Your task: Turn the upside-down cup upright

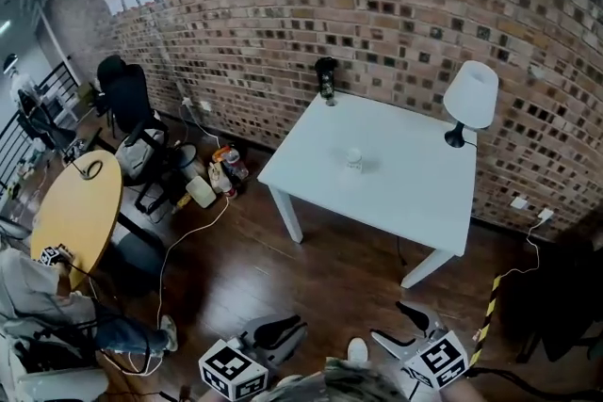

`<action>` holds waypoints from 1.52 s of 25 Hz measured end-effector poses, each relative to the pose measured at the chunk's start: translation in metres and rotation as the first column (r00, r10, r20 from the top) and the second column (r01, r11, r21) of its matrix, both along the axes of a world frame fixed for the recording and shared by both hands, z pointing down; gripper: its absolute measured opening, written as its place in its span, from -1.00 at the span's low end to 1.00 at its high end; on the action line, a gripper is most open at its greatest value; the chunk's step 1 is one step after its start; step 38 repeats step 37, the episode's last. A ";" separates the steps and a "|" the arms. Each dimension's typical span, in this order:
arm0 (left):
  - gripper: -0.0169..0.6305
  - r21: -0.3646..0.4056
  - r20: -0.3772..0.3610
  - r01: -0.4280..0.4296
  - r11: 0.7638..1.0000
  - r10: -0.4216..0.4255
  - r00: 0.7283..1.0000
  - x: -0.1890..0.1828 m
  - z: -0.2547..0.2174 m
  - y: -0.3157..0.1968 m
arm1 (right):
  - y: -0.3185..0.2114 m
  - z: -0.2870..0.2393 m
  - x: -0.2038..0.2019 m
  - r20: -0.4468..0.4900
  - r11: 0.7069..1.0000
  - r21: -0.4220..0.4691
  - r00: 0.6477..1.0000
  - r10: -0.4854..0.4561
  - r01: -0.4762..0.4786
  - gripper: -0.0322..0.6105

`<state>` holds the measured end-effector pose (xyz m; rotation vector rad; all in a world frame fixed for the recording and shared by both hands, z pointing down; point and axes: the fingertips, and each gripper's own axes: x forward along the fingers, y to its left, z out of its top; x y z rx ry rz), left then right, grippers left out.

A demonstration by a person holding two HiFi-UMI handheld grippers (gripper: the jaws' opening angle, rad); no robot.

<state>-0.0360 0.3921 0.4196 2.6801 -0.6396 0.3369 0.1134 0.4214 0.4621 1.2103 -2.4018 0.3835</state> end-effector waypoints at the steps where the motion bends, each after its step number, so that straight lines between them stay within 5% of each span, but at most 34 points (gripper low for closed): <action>1: -0.73 0.002 -0.010 -0.003 1.000 0.003 1.000 -0.013 -0.002 0.006 | 0.006 -0.004 -0.013 -0.011 1.000 0.006 1.000 0.000 0.000 0.05; 9: -0.73 -0.045 -0.015 0.011 0.999 -0.012 1.000 -0.149 0.000 0.064 | 0.063 -0.035 -0.128 -0.014 0.999 0.028 1.000 0.027 -0.027 0.04; 15: -0.73 -0.079 -0.033 0.007 0.997 -0.010 0.999 -0.205 0.017 0.100 | 0.110 -0.028 -0.185 -0.046 0.999 -0.007 0.998 0.047 -0.047 0.03; 23: -0.73 -0.006 -0.086 -0.082 0.997 0.081 0.993 -0.215 0.014 0.117 | 0.130 -0.043 -0.223 -0.086 0.999 0.021 0.995 0.044 -0.043 0.02; 38: -0.73 -0.016 -0.088 -0.065 0.998 0.064 0.994 -0.227 -0.008 0.123 | 0.135 -0.057 -0.235 -0.105 0.999 0.027 0.994 0.033 -0.030 -0.01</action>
